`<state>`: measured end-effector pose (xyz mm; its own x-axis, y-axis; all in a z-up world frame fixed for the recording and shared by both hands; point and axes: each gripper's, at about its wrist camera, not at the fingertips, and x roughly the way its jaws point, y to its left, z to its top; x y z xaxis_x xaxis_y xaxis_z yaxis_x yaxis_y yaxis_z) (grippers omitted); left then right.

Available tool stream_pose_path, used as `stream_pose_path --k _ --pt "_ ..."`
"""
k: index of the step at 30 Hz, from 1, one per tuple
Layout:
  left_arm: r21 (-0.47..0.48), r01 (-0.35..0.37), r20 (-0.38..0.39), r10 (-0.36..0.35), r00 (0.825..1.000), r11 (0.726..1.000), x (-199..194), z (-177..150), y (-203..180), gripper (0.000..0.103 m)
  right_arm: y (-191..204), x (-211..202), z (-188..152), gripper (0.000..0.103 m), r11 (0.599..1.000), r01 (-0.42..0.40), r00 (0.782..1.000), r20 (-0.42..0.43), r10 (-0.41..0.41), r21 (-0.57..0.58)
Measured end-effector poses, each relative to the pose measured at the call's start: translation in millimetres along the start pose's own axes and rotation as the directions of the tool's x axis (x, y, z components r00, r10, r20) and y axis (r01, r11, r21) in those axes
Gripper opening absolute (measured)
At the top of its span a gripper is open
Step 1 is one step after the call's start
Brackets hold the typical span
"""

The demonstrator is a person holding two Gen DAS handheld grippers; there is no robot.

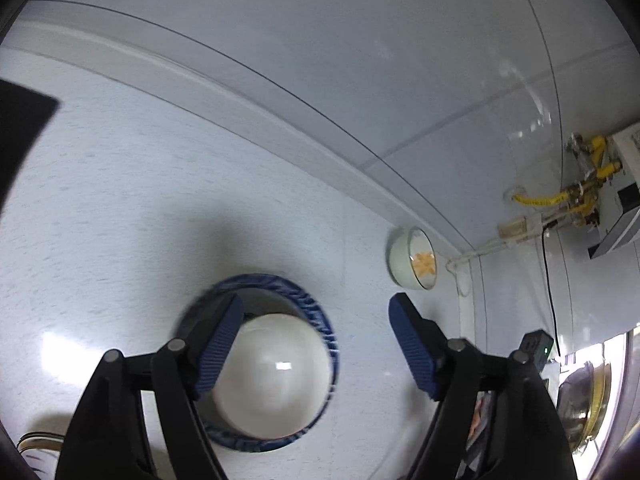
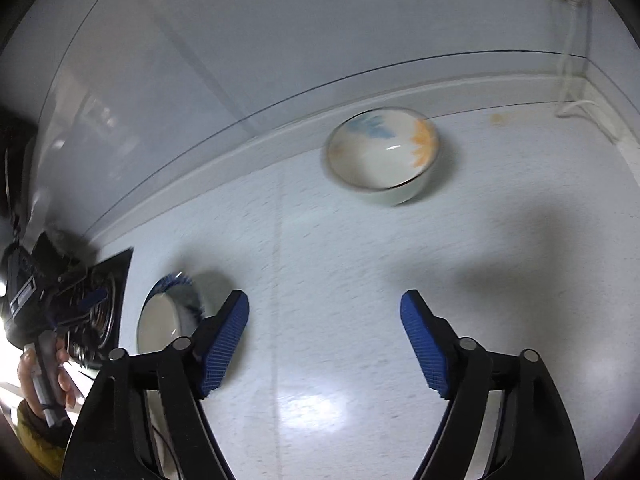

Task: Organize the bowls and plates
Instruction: 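Open both grippers and release the white bowl, then move both open grippers to the yellow-flower bowl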

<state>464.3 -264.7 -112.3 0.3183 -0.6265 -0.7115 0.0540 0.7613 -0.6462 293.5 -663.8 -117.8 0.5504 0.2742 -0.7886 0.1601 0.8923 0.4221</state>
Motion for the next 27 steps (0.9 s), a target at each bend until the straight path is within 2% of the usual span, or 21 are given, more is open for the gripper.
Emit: stream_pose_path --k 1,3,5,10,16,21,22,24,25,27 --pt "0.010 0.007 -0.022 -0.006 1.000 1.000 12.0 3.1 -10.2 0.076 -12.1 -2.3 8.8 0.077 1.000 -0.001 1.000 0.014 0.000 0.024" --pt "0.021 0.017 -0.064 -0.016 0.998 1.000 36.2 8.0 -28.0 0.076 -32.8 -1.9 23.9 0.087 0.997 -0.016 0.999 0.037 0.013 0.078" --pt "0.030 0.024 -0.106 -0.021 0.994 0.999 68.0 14.1 -49.4 0.076 -49.9 4.7 38.9 0.087 0.993 -0.025 0.999 0.051 0.020 0.114" --pt "0.083 0.021 -0.164 -0.007 0.987 0.996 142.4 25.2 -94.7 0.076 -81.5 42.6 69.8 0.091 0.981 -0.088 0.996 0.019 0.086 0.173" --pt "0.093 0.021 -0.223 0.001 0.975 0.995 224.4 39.8 -125.5 0.076 -88.8 82.1 86.7 0.091 0.973 -0.111 0.992 -0.030 0.119 0.201" --pt "0.096 -0.020 -0.253 0.044 0.967 0.995 271.3 49.7 -133.0 0.076 -83.7 100.4 102.5 0.090 0.986 -0.074 0.994 -0.066 0.085 0.147" --pt "0.095 -0.020 -0.254 0.044 0.966 0.995 280.0 50.8 -134.6 0.075 -82.4 104.1 105.0 0.087 0.989 -0.067 0.995 -0.068 0.076 0.134" --pt "0.094 -0.016 -0.263 0.041 0.964 0.995 289.4 52.3 -133.0 0.075 -81.7 112.0 107.2 0.064 0.991 -0.055 0.995 -0.079 0.065 0.121" --pt "0.093 -0.018 -0.267 0.042 0.963 0.995 296.3 51.9 -134.0 0.074 -81.7 116.9 108.2 0.057 0.992 -0.052 0.994 -0.087 0.062 0.117" --pt "0.104 -0.011 -0.277 0.039 0.960 0.995 305.7 50.9 -134.9 0.061 -83.3 123.1 109.4 0.024 0.992 -0.043 0.993 -0.101 0.054 0.116"
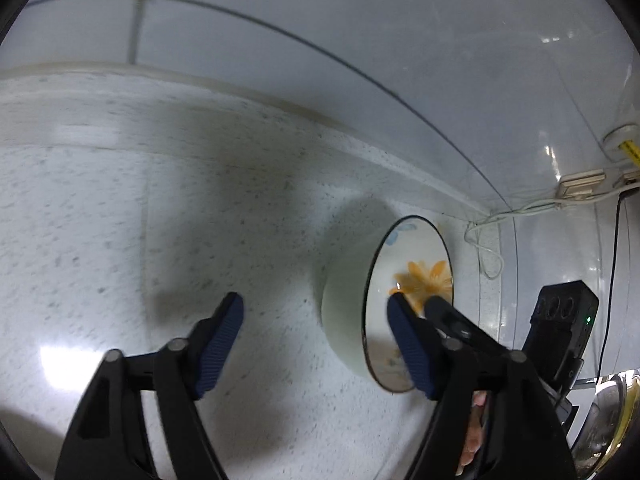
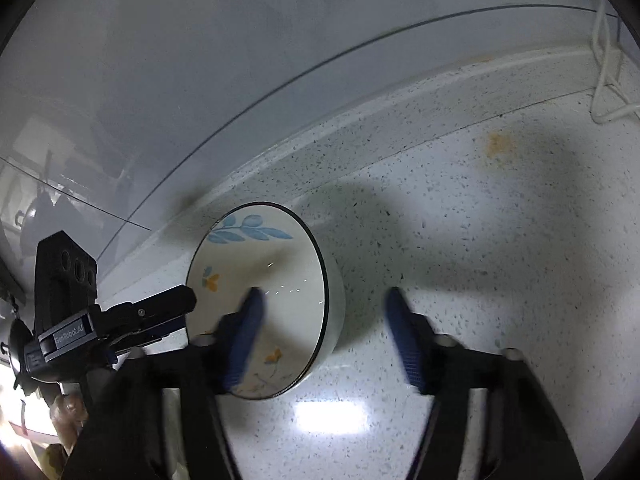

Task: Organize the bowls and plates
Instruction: 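Move both open grippers to the yellow-flower bowl, then close both grippers on the yellow-flower bowl rim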

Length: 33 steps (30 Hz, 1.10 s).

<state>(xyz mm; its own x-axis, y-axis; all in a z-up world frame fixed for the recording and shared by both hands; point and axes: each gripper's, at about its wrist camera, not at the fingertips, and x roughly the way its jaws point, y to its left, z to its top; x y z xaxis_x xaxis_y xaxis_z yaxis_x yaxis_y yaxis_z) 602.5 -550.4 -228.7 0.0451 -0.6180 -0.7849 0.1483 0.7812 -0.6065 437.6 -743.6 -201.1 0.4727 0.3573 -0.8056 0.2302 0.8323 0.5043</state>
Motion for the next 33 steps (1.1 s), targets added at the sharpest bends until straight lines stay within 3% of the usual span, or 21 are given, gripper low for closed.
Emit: stream_pose_path --k 2,6,13,21,28,33 --pt "0.000 0.014 -0.027 -0.014 1.000 1.000 12.1 -1.1 -0.3 0.042 -2.1 6.9 -1.1 0.017 1.000 -0.009 1.000 -0.013 0.009 0.009" --pt "-0.029 0.068 -0.063 -0.070 0.996 0.997 26.6 -6.6 0.8 0.023 -1.3 3.7 -7.9 0.016 0.999 -0.041 0.999 -0.013 0.041 0.008" --pt "-0.137 0.091 -0.104 -0.106 0.989 0.986 29.5 -36.2 9.8 0.023 3.7 -6.4 -36.4 0.013 1.000 0.002 0.999 -0.042 -0.001 0.016" --pt "-0.157 0.106 -0.116 -0.125 0.985 0.982 -1.3 -101.6 7.1 0.023 18.4 -44.8 -101.5 0.013 0.999 0.038 0.998 -0.047 -0.038 0.003" --pt "-0.155 0.165 -0.091 -0.180 0.979 0.974 -68.6 -165.4 5.3 0.024 77.6 -99.0 -154.8 0.012 0.999 0.032 0.999 -0.018 -0.032 -0.025" --pt "-0.150 0.147 -0.009 -0.150 0.989 0.978 -150.8 -186.7 28.8 0.024 146.2 -115.3 -175.7 0.012 0.994 -0.012 1.000 -0.012 0.011 -0.112"
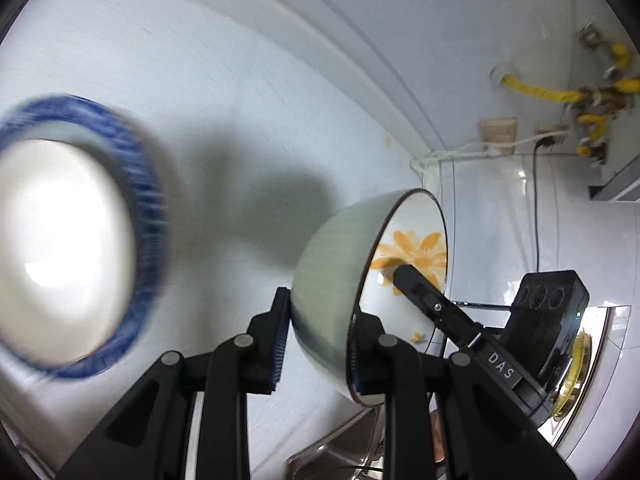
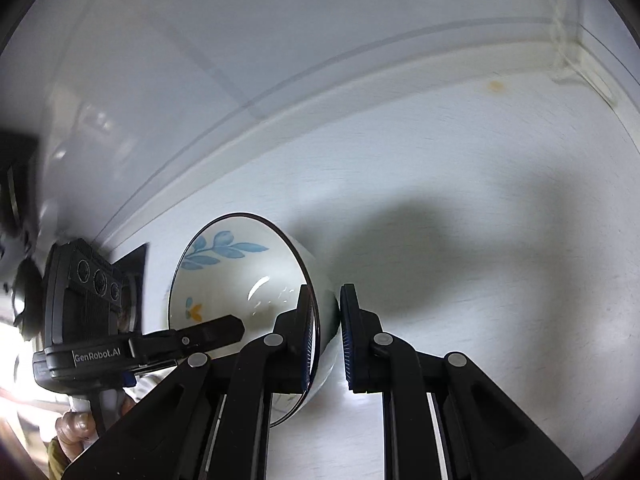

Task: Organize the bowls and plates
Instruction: 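Close both grippers on the yellow-flower bowl rim, then lift the yellow-flower bowl and carry it over the nested bowls, then lower the yellow-flower bowl into the nested bowls with both grippers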

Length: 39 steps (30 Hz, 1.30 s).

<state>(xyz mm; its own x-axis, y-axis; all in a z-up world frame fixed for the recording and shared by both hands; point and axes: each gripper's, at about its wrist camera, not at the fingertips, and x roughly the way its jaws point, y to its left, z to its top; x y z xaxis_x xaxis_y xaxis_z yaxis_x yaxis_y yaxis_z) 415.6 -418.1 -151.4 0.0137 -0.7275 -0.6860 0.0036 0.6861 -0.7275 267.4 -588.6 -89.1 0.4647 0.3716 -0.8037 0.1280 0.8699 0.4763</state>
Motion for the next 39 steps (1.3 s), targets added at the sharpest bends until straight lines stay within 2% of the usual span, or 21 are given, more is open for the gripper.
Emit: stream_pose_path --k 6,8,11,13,14,20,30,35,39 --pt "-0.033 -0.027 0.123 0.031 0.992 0.999 -110.8 -7.7 50.9 0.024 85.9 20.6 -9.1 0.012 0.991 -0.072 0.997 -0.038 0.068 -0.111" --pt "-0.060 -0.040 0.145 0.049 0.988 0.997 -129.1 -10.0 69.1 0.024 106.1 36.0 -13.6 0.012 0.988 -0.088 0.995 -0.065 0.080 -0.129" --pt "-0.106 -0.051 0.155 0.067 0.986 0.993 -147.7 -15.3 103.7 0.024 114.2 64.4 -13.4 0.011 0.986 -0.099 0.990 -0.110 0.084 -0.137" --pt "-0.144 -0.051 0.145 0.072 0.987 0.988 -144.1 -16.6 123.9 0.024 117.6 81.8 -19.5 0.011 0.986 -0.096 0.987 -0.144 0.076 -0.136" --pt "-0.155 -0.053 0.140 0.075 0.987 0.986 -140.8 -17.4 132.2 0.024 118.7 94.7 -11.1 0.011 0.986 -0.091 0.985 -0.156 0.069 -0.137" --pt "-0.201 -0.069 0.104 0.092 0.990 0.977 -123.6 -15.9 167.6 0.024 111.3 116.4 -27.9 0.010 0.990 -0.082 0.976 -0.209 0.057 -0.114" --pt "-0.197 -0.091 0.066 0.106 0.992 0.976 -106.7 2.3 165.6 0.024 105.3 124.2 -28.1 0.010 0.991 -0.082 0.971 -0.232 0.055 -0.108" --pt "-0.153 -0.128 0.075 0.141 0.987 0.980 -100.5 11.3 147.7 0.025 102.2 127.7 -28.4 0.010 0.991 -0.087 0.971 -0.233 0.061 -0.104" --pt "-0.128 -0.136 0.080 0.147 0.986 0.982 -103.5 11.2 149.0 0.025 103.3 129.4 -28.5 0.010 0.991 -0.091 0.970 -0.233 0.066 -0.102"
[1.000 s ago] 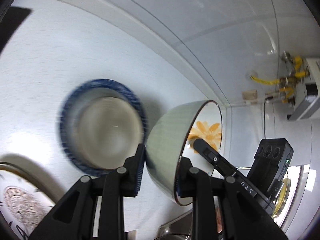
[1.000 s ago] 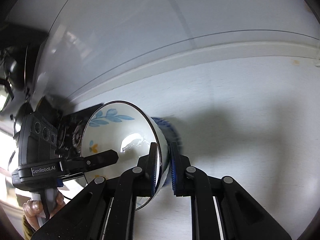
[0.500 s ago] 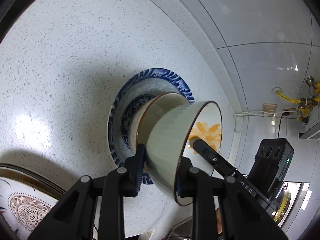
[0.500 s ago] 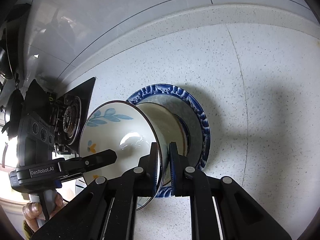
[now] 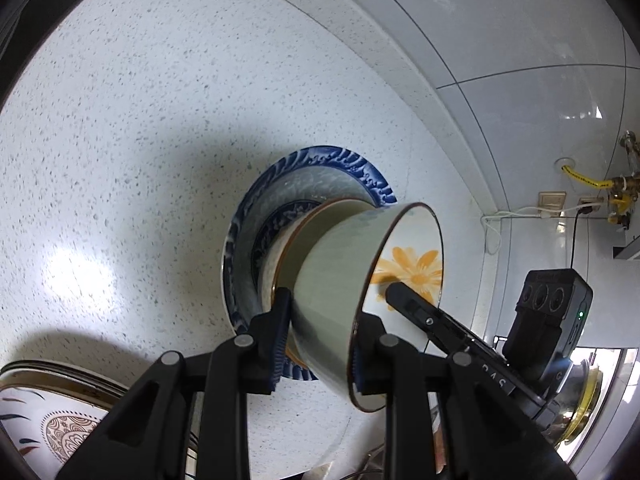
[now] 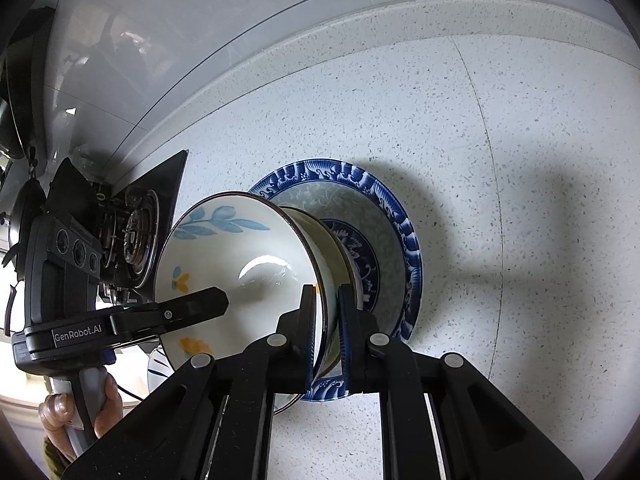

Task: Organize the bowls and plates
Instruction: 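Lower the yellow-flower bowl into the nested bowls with both grippers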

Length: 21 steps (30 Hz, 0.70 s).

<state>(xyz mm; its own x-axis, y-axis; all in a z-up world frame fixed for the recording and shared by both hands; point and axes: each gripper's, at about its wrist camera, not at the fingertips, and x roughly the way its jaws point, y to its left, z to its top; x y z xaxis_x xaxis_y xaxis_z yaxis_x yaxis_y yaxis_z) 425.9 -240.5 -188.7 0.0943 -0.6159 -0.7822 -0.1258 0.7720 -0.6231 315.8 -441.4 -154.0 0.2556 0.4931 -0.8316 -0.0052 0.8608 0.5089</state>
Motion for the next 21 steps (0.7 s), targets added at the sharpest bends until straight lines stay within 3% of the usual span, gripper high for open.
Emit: stream_pose_path --k 9,12,16,19,21 --pt "0.039 -0.011 -0.008 0.011 1.000 0.999 -10.4 2.5 0.1 0.026 0.4 -1.3 0.7 0.010 1.000 0.003 1.000 0.002 -0.003 0.001" --pt "0.067 -0.070 0.045 0.067 0.997 0.995 -24.6 5.5 -2.7 0.040 3.2 -2.6 2.1 0.013 1.000 0.021 1.000 0.010 -0.021 -0.003" --pt "0.071 -0.042 0.058 0.038 0.998 0.997 -36.1 6.7 0.4 0.040 9.0 -3.5 3.3 0.014 0.998 0.058 0.998 0.001 -0.058 -0.030" --pt "0.081 -0.041 0.079 0.035 0.996 0.996 -44.3 5.7 3.0 0.040 16.7 -13.1 2.9 0.022 0.993 0.101 0.994 0.048 -0.097 -0.067" --pt "0.087 -0.042 0.101 0.033 0.994 0.995 -52.0 4.2 5.3 0.040 19.6 -22.0 2.7 0.033 0.991 0.105 0.992 0.084 -0.098 -0.081"
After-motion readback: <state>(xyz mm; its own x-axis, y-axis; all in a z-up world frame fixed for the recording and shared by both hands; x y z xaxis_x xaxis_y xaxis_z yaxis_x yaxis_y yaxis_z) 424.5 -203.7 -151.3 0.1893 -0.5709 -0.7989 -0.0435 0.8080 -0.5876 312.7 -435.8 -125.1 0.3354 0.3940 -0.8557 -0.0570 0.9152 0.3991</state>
